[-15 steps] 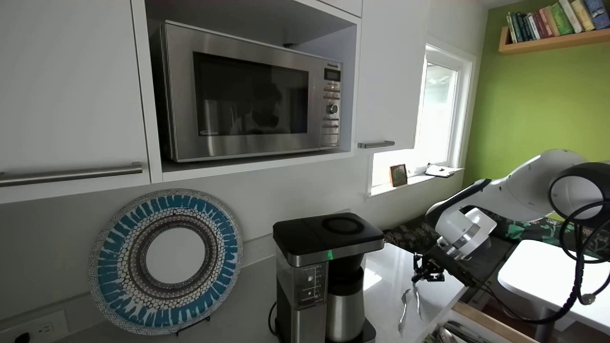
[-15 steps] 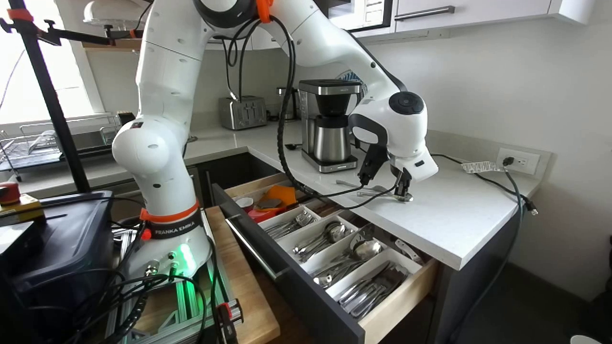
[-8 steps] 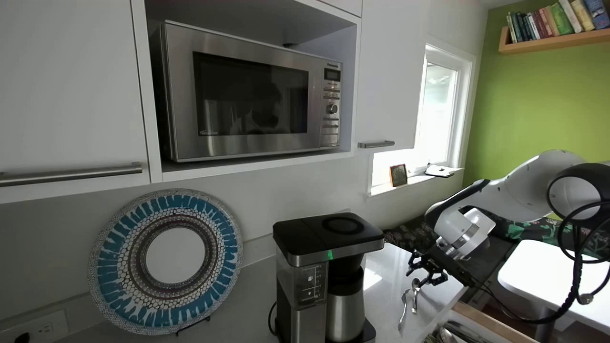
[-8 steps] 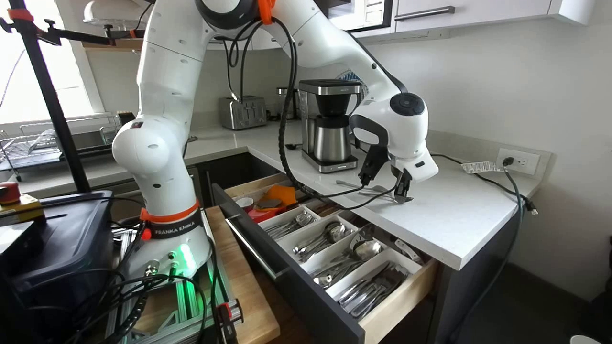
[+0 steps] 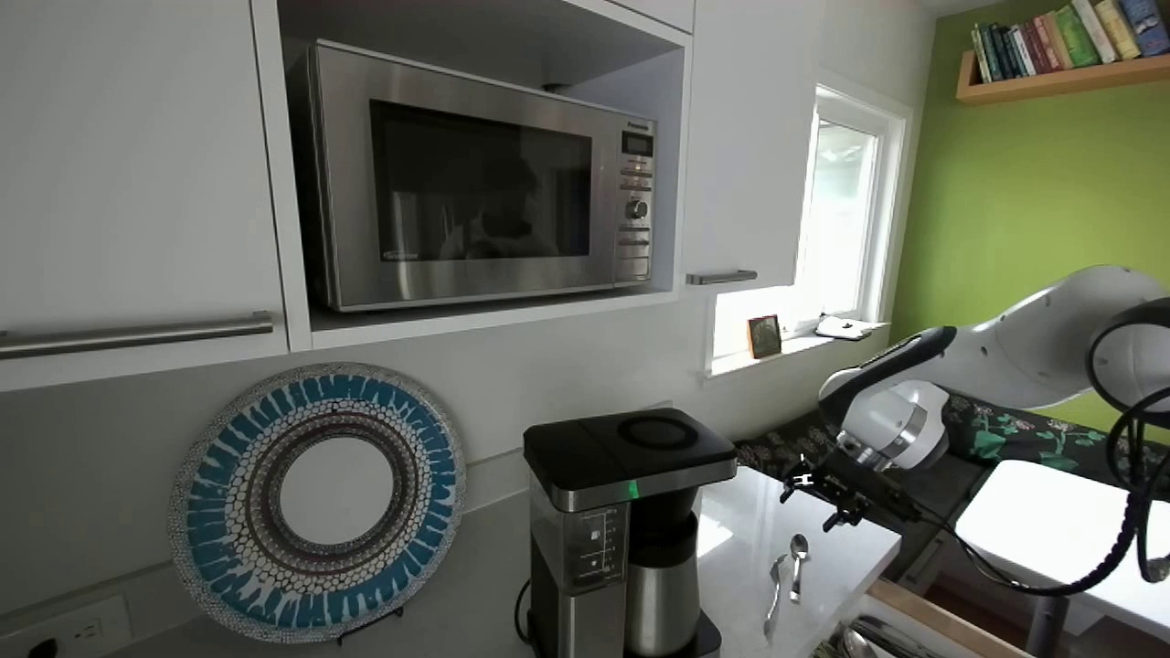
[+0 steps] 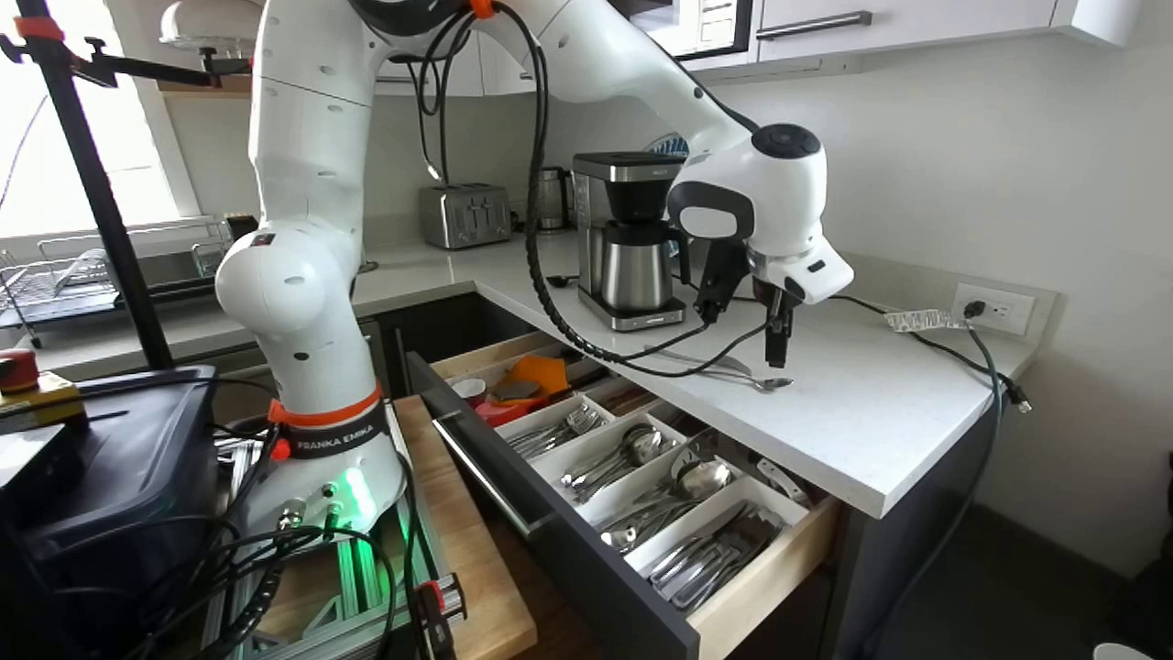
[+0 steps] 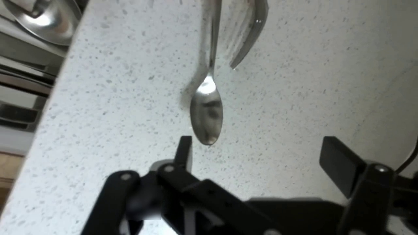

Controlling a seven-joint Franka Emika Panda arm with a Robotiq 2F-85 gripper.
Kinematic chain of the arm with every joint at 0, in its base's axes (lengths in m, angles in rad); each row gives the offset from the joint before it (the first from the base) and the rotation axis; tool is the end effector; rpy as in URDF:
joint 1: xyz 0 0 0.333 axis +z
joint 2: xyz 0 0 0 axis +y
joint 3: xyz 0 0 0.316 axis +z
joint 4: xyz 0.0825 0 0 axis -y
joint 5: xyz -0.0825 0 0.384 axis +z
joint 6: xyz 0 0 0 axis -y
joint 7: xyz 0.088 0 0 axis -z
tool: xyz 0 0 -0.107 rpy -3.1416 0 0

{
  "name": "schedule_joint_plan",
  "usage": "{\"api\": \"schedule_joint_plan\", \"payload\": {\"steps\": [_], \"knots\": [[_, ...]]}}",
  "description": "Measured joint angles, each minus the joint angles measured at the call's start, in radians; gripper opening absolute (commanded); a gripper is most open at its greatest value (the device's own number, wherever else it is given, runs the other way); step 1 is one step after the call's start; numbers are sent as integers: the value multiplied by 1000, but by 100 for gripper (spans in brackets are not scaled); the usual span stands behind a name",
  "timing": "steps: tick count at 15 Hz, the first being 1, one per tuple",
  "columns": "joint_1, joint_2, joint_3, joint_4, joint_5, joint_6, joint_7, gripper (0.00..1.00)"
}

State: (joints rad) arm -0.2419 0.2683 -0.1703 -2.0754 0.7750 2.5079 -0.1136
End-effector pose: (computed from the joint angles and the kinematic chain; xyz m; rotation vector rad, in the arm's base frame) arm 0.5476 -0.2421 0.3165 -2.4530 1.1614 -0.3909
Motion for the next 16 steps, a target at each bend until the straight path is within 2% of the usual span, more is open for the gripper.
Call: {"api": "schedule_joint_plan", "payload": {"steps": [3, 6, 11, 16], "knots": [[21, -70, -27, -17, -247, -28, 135, 100], [30, -144, -27, -23, -431, -87, 214, 100], [53, -266, -14, -26, -633, -215, 262, 100], [71, -375, 21, -27, -750, -349, 270, 100]]}}
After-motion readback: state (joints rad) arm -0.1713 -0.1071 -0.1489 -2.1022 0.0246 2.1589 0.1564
